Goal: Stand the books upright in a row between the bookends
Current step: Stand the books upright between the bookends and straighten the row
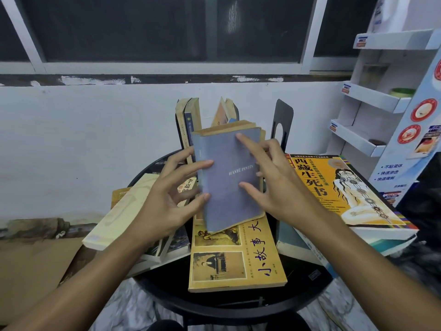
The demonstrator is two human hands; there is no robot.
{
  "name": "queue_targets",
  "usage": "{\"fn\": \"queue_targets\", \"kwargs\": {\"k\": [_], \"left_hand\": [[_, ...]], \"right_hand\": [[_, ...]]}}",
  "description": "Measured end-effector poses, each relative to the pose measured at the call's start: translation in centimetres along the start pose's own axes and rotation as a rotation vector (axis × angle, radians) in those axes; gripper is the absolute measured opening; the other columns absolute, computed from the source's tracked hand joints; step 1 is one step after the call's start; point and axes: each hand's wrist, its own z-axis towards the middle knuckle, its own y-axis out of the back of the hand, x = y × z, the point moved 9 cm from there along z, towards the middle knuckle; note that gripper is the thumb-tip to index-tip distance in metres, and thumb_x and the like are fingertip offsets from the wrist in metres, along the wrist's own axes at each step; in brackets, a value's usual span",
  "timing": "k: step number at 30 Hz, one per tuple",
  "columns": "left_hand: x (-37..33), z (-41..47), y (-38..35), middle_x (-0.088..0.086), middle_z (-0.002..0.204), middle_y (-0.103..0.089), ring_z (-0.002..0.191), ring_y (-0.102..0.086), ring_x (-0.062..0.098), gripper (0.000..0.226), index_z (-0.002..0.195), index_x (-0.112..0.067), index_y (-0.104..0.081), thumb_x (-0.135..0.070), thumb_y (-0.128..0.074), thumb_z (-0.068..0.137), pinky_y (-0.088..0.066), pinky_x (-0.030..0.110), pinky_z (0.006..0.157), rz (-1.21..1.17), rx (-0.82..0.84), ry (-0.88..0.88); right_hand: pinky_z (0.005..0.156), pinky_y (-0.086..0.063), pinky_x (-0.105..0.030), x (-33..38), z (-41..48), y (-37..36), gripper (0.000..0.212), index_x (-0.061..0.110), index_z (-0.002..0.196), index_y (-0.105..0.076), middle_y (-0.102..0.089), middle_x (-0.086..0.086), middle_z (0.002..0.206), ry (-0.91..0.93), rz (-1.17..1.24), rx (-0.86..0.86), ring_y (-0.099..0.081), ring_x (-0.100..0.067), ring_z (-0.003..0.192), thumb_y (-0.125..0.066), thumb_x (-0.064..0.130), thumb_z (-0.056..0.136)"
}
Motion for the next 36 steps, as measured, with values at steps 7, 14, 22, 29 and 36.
{"fn": "queue_targets", "kwargs": {"k": [7, 14, 22, 29, 36], "left_hand": [[-1.4, -0.9, -2.8, 0.003, 0.158, -0.038, 0.143, -0.046, 0.027, 0.056, 0.134, -0.018, -0.059, 0.011, -0.067, 0.088, -0.058, 0.052, 0.093, -0.117, 0.033, -0.026], [-3.1, -0.4, -6.4, -0.007, 0.161, -0.036, 0.150, -0.034, 0.017, 0.056, 0.134, -0.028, -0.060, 0.005, -0.069, 0.090, -0.062, 0.045, 0.087, -0.081, 0.068, -0.062], [-4.1, 0.2, -9.2, -0.012, 0.163, -0.032, 0.149, -0.033, 0.009, 0.057, 0.142, -0.020, -0.052, 0.001, -0.069, 0.092, -0.060, 0.037, 0.092, -0.007, 0.095, -0.079], [-1.0, -0.2, -10.2, -0.012, 0.159, -0.040, 0.149, -0.034, 0.011, 0.074, 0.153, -0.026, -0.041, -0.005, -0.074, 0.089, -0.059, 0.042, 0.094, -0.051, 0.125, 0.019], [-0.5, -0.2, -10.6, -0.010, 0.153, -0.048, 0.145, -0.040, 0.008, 0.066, 0.148, -0.025, -0.051, -0.016, -0.077, 0.088, -0.062, 0.038, 0.089, 0.017, 0.041, 0.011]], "right_hand": [[0.093, -0.059, -0.032, 1.0, -2.1, 0.8, 0.075, 0.058, 0.154, -0.014, -0.034, 0.016, 0.140, -0.112, 0.382, 0.100, -0.034, 0.007, 0.138, -0.057, 0.055, 0.093], [0.070, -0.063, -0.029, 0.9, -3.9, 4.3, 0.077, 0.054, 0.154, -0.022, -0.038, 0.016, 0.149, -0.098, 0.417, 0.048, -0.047, -0.001, 0.137, -0.067, 0.038, 0.093], [0.063, -0.063, -0.032, -0.9, -4.9, 6.3, 0.057, 0.038, 0.149, -0.041, -0.051, 0.003, 0.145, -0.089, 0.379, 0.001, -0.057, -0.016, 0.129, -0.060, 0.013, 0.101], [0.082, -0.062, -0.043, -1.3, -5.6, 6.7, 0.056, 0.044, 0.150, -0.035, -0.047, 0.007, 0.145, -0.143, 0.347, -0.003, -0.056, -0.018, 0.129, -0.053, 0.017, 0.105], [0.086, -0.057, -0.029, -0.6, -5.6, 7.4, 0.056, 0.044, 0.142, -0.039, -0.059, 0.011, 0.131, -0.274, 0.180, -0.193, -0.062, -0.006, 0.110, -0.066, 0.049, 0.093]]}}
